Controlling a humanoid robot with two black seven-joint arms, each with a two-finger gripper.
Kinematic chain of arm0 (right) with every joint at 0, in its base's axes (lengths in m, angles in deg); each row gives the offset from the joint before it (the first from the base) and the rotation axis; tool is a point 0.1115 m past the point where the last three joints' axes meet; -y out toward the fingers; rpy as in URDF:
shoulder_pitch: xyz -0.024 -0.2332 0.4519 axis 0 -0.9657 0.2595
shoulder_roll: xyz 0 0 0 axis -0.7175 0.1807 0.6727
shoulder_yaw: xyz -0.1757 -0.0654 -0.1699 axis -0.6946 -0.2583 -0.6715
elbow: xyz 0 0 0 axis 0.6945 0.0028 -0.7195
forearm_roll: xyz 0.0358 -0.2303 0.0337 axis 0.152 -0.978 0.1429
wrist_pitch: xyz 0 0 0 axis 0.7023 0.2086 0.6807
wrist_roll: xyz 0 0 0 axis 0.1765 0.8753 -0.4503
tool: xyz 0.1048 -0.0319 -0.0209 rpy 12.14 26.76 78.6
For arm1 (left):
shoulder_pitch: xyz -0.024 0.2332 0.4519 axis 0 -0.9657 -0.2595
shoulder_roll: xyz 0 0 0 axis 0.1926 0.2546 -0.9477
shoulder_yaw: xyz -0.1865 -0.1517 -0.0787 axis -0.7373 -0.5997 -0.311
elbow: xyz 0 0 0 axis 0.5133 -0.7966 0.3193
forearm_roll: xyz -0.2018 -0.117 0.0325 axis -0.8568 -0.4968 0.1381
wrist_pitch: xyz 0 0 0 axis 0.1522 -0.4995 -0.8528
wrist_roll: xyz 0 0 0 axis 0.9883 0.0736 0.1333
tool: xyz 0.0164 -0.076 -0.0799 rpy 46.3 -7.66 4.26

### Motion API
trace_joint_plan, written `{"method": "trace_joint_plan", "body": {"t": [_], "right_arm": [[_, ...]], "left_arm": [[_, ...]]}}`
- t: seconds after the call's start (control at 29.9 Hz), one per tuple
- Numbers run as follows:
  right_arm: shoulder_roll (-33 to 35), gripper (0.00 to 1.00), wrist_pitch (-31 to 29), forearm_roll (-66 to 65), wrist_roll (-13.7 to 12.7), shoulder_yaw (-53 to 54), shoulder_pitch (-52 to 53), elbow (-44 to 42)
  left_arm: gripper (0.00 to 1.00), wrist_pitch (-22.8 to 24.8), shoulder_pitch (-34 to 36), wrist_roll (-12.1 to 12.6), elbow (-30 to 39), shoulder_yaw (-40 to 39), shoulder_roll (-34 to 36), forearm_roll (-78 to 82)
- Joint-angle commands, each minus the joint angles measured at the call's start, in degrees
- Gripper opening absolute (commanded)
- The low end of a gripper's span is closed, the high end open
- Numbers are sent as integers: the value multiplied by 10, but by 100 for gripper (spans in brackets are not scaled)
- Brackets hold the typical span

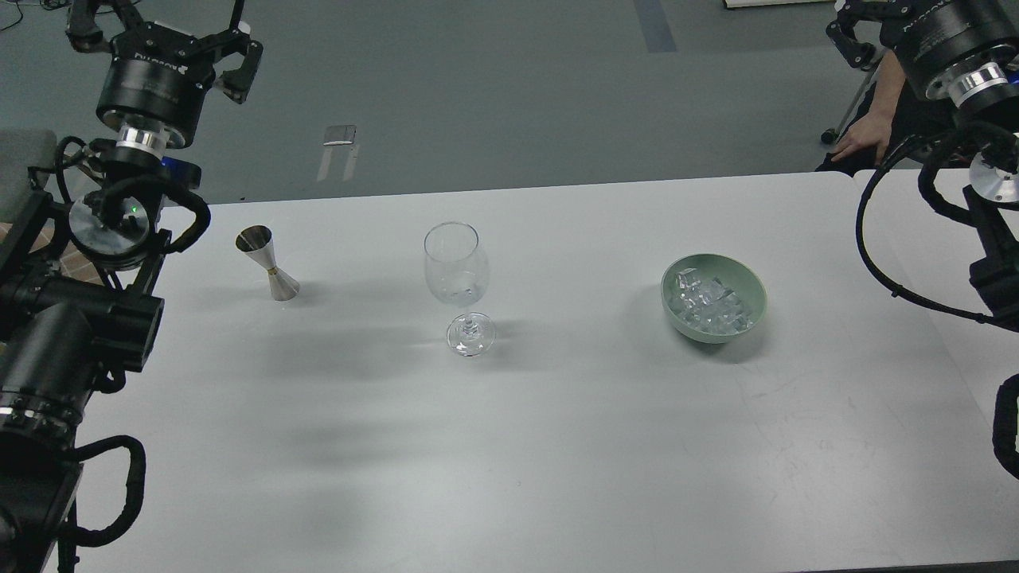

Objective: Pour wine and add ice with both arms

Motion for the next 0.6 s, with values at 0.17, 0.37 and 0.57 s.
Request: {"method": "trace_joint_plan", "body": {"t": [0.17, 0.37, 0.57], "right_arm": [[92, 100, -6, -118, 3, -100, 66, 0], [130, 100, -7, -179, 4, -232, 113, 3], [143, 100, -7, -312, 6, -336, 154, 16]], "left_arm": [[98, -17, 28, -1, -29, 12, 4, 4], [98, -25, 21, 0, -30, 13, 5, 51], [98, -51, 21, -6, -29, 13, 5, 64]]}}
